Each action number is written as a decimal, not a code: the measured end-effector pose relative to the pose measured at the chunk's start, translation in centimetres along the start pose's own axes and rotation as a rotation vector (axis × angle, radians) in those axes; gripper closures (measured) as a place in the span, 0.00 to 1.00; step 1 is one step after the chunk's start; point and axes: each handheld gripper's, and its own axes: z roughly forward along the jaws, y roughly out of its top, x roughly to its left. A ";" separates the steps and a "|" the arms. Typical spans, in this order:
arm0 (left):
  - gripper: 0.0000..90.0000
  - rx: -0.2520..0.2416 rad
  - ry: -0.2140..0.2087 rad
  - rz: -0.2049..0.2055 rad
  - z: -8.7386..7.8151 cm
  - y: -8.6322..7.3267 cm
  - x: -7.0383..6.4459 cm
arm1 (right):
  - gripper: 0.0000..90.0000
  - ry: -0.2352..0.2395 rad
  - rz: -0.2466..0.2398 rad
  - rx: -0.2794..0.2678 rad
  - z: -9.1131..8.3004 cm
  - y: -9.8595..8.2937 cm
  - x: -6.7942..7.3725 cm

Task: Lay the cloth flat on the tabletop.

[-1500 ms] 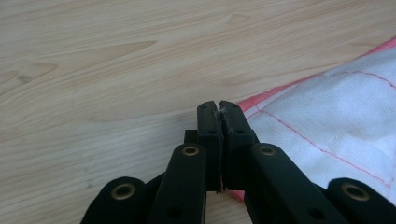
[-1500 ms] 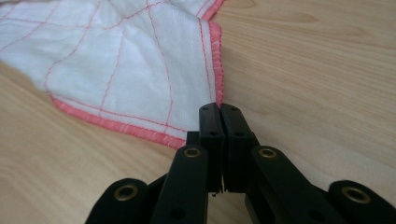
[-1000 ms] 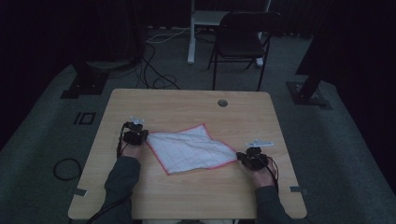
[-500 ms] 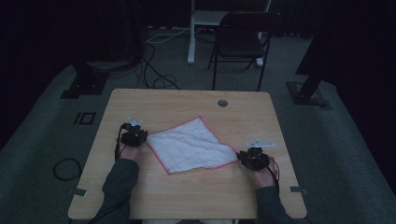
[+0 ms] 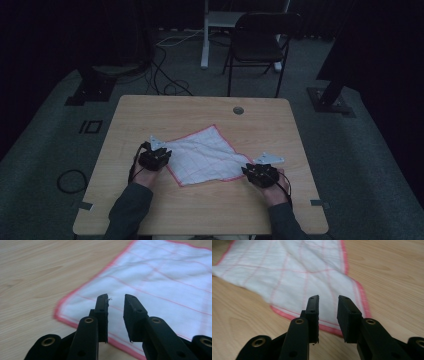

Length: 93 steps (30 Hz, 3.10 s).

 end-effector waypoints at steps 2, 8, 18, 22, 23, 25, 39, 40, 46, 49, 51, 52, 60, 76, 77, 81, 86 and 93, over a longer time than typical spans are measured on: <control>0.82 0.008 -0.012 0.026 -0.1 -0.1 -0.9 | 0.82 0.017 -0.019 0.001 0.2 0.2 0.5; 0.83 0.007 -0.061 0.070 -0.7 -1.4 -2.8 | 0.90 0.076 -0.082 0.011 1.1 0.5 2.3; 0.86 0.007 -0.137 0.146 -2.0 -3.8 -5.1 | 0.84 0.118 -0.145 0.013 2.5 1.3 4.9; 0.79 0.009 -0.164 0.150 -2.2 -4.5 -5.4 | 0.78 0.124 -0.158 0.025 3.1 1.2 5.4; 0.79 0.011 -0.175 0.158 -2.4 -4.8 -5.6 | 0.76 0.125 -0.166 0.029 3.3 1.2 5.5; 0.75 0.008 -0.194 0.154 -2.8 -5.2 -5.9 | 0.73 0.124 -0.176 0.041 3.7 1.1 5.8; 0.79 0.057 -0.161 0.242 -1.8 -5.8 -7.3 | 0.76 0.094 -0.241 0.060 4.8 0.8 6.6; 0.85 0.059 -0.148 0.247 -1.8 -5.8 -7.3 | 0.80 0.095 -0.243 0.061 4.8 0.8 6.5; 0.98 0.060 -0.160 0.250 -2.4 -5.2 -7.3 | 0.96 0.101 -0.260 0.059 4.4 0.9 6.6; 0.98 0.041 -0.163 0.234 -2.6 -4.5 -6.8 | 0.96 0.122 -0.236 0.041 4.1 1.3 6.1; 0.98 0.033 -0.149 0.234 -2.4 -3.8 -6.5 | 0.96 0.123 -0.217 0.025 4.0 1.7 5.7; 0.98 0.031 -0.141 0.237 -2.3 -3.5 -6.4 | 0.96 0.116 -0.217 0.025 4.0 1.9 5.7; 0.98 0.033 -0.062 0.230 0.6 -0.5 -5.0 | 0.96 0.064 -0.187 0.023 5.6 3.6 4.5; 0.81 0.008 -0.001 0.164 1.7 0.3 -4.6 | 0.96 0.007 -0.111 0.085 8.5 4.9 3.2; 0.81 0.003 -0.009 0.169 1.4 0.2 -4.8 | 0.96 0.005 -0.110 0.089 8.6 5.0 3.2; 0.80 -0.011 -0.051 0.199 0.5 -0.5 -5.9 | 0.96 0.003 -0.104 0.091 8.6 5.1 3.2; 0.76 0.010 -0.066 0.253 0.9 -1.3 -7.4 | 0.96 0.005 -0.104 0.094 8.7 5.1 3.2; 0.79 0.037 -0.054 0.278 2.6 -1.8 -7.9 | 0.93 0.008 -0.104 0.086 8.4 5.2 3.2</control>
